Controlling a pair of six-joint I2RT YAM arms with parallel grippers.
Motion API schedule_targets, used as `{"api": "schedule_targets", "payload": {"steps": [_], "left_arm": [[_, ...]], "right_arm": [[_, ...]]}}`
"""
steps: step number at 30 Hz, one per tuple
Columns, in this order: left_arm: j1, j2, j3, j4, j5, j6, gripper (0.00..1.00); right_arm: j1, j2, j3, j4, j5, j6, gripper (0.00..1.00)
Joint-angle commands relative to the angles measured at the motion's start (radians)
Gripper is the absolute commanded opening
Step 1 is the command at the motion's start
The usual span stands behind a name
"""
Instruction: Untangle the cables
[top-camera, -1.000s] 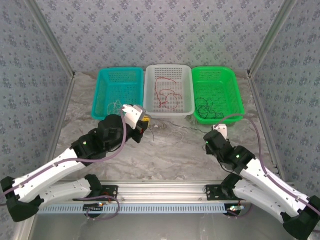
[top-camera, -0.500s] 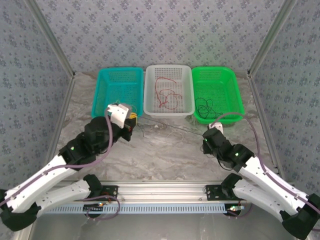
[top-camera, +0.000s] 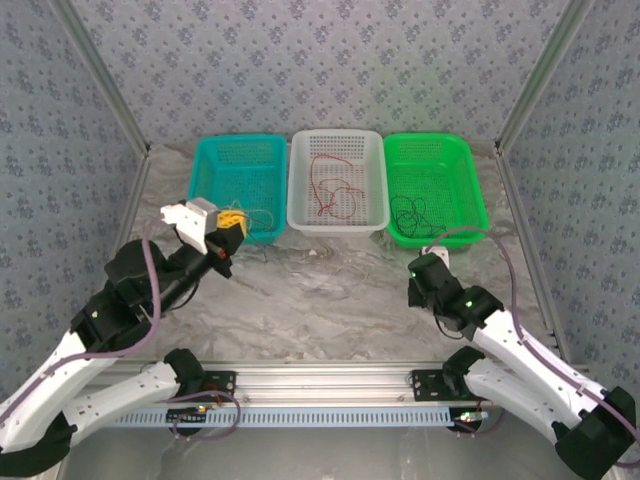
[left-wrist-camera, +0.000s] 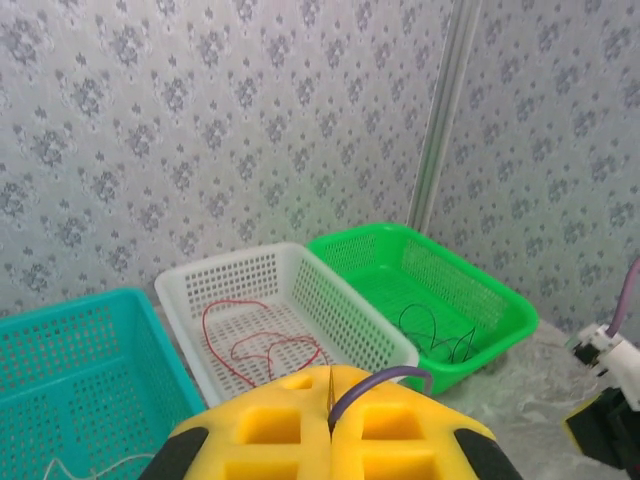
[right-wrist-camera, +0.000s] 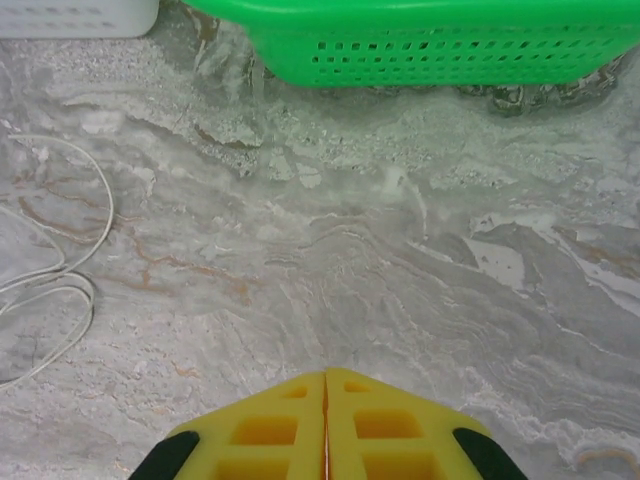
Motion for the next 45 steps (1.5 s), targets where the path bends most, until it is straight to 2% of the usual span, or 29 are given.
{"api": "schedule_targets", "payload": {"steps": [1,3,8,10,13,16,19,21,26,36,40,45], "left_arm": [[0.003,-0.001,0.038,0.011,0.035,0.009,0.0],[0.004,0.009,0.04,0.012,0.066,-0.003,0.0],[0.003,0.045,0.033,0.023,0.106,-0.031,0.0],[0.003,0.054,0.032,0.027,0.107,-0.037,0.0],[0.004,0.06,0.032,0.035,0.11,-0.044,0.0],[0.003,0.067,0.04,0.039,0.109,-0.05,0.0],[0.003,0.077,0.053,0.043,0.12,-0.053,0.0],[0.004,0.085,0.058,0.053,0.136,-0.06,0.0],[0.003,0.116,0.076,0.081,0.188,-0.076,0.0],[0.002,0.172,0.093,0.14,0.261,-0.109,0.0],[0.002,0.185,0.104,0.16,0.274,-0.118,0.0],[-0.001,0.194,0.121,0.185,0.304,-0.13,0.0]], "right_arm": [[-0.006,-0.005,-0.015,0.009,-0.019,0.022,0.14],[-0.005,-0.005,-0.023,0.042,-0.055,0.007,0.29],[0.046,0.003,-0.036,0.181,-0.153,-0.046,0.48],[0.096,0.008,-0.029,0.219,-0.142,-0.058,0.56],[0.188,0.016,-0.021,0.291,-0.122,-0.093,0.74],[0.279,0.03,-0.024,0.389,-0.091,-0.127,0.85],[0.326,0.047,-0.036,0.49,-0.093,-0.147,0.97],[0.345,0.06,-0.05,0.574,-0.116,-0.16,1.0],[0.378,0.131,-0.059,0.721,-0.147,-0.193,1.0],[0.404,0.318,-0.033,0.977,-0.096,-0.254,1.0],[0.416,0.416,0.015,1.033,-0.126,-0.265,1.0],[0.425,0.524,0.05,1.092,-0.058,-0.248,1.0]]}}
